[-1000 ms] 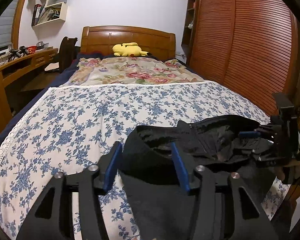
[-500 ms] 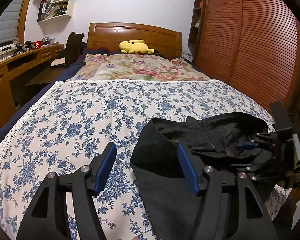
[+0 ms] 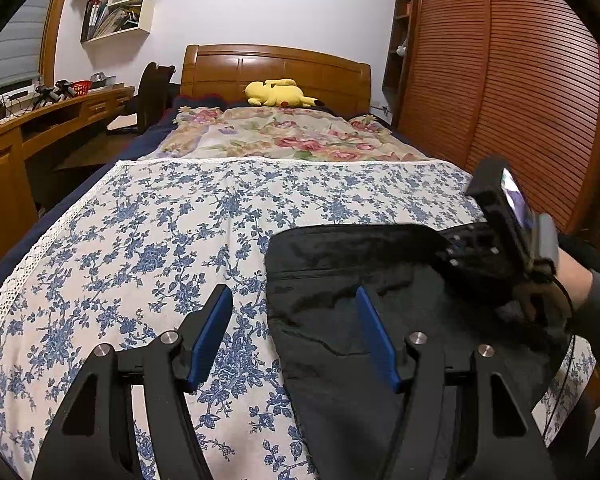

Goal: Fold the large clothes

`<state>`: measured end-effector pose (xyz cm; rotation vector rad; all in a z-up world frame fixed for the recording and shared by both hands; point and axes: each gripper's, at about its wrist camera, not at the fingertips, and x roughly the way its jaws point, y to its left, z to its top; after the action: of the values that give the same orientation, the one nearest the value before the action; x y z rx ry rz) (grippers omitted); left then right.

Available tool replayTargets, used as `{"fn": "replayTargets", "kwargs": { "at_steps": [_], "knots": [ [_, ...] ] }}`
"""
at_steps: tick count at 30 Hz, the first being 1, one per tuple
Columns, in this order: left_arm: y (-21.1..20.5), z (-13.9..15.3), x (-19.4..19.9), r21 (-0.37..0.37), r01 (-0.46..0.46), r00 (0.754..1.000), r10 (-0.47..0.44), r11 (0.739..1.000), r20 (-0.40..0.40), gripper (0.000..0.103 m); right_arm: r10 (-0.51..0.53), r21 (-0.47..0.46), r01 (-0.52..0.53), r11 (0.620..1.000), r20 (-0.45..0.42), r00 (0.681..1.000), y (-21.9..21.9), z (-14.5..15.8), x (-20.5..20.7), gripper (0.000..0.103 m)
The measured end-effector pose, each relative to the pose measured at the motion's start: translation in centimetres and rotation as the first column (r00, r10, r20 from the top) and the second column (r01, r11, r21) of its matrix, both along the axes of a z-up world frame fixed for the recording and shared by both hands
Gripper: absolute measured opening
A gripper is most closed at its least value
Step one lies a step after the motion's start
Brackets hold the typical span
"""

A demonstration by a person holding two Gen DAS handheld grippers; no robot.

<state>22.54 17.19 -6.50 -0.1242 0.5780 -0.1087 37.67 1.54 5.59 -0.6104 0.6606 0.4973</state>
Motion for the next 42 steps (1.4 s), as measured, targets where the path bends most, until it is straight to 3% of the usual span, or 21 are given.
{"fn": "replayTargets", "kwargs": {
  "at_steps": [8,10,12,15,21,24,27,36,42],
  "knots": [
    [-0.7,-0.5,0.4,0.004,0.022,1.000,-0.022,1.000,-0.007,0.065,-0.026,-0.036,0.027,0.999,0.005,1.000,3.0,-1.3,2.8,0.008],
    [-1.0,-0.5,0.6,0.005,0.030,1.000,-0.030,1.000,-0.008,0.065,-0.062,-0.013,0.062,0.998,-0.010,0.998,2.9,-1.0,3.6,0.025],
    [-1.5,-0.5,0.7,0.007,0.040,0.999,-0.040,0.999,-0.006,0.065,-0.097,0.016,0.097,0.995,0.028,0.995,1.9,-0.1,3.6,0.048],
    [-2.5,-0.4,0.9,0.011,0.059,0.998,-0.058,0.998,-0.001,0.065,-0.145,0.091,0.139,0.986,0.060,0.988,-0.3,2.1,3.5,0.060],
    [-4.9,-0.2,1.0,0.025,0.105,0.994,-0.105,0.994,0.005,0.065,-0.227,0.195,0.198,0.961,0.143,0.963,-6.9,5.8,0.3,0.062],
    [-6.1,-0.3,1.0,0.037,0.130,0.991,-0.130,0.991,0.003,0.065,-0.246,0.240,0.207,0.949,0.145,0.958,-10.5,6.5,-2.2,0.064],
    [-7.2,-0.6,1.0,0.048,0.151,0.988,-0.151,0.987,-0.004,0.065,-0.268,0.226,0.233,0.946,0.137,0.954,-13.6,5.8,-3.9,0.064],
    [-9.1,-1.2,1.0,0.065,0.184,0.983,-0.184,0.981,-0.021,0.065,-0.363,0.178,0.357,0.917,-0.001,0.932,-18.0,0.7,-1.7,0.064],
    [-9.3,-1.6,1.0,0.073,0.187,0.982,-0.185,0.980,-0.029,0.065,-0.364,0.245,0.386,0.890,-0.131,0.922,-18.7,-0.4,3.1,0.063]
  ]
}}
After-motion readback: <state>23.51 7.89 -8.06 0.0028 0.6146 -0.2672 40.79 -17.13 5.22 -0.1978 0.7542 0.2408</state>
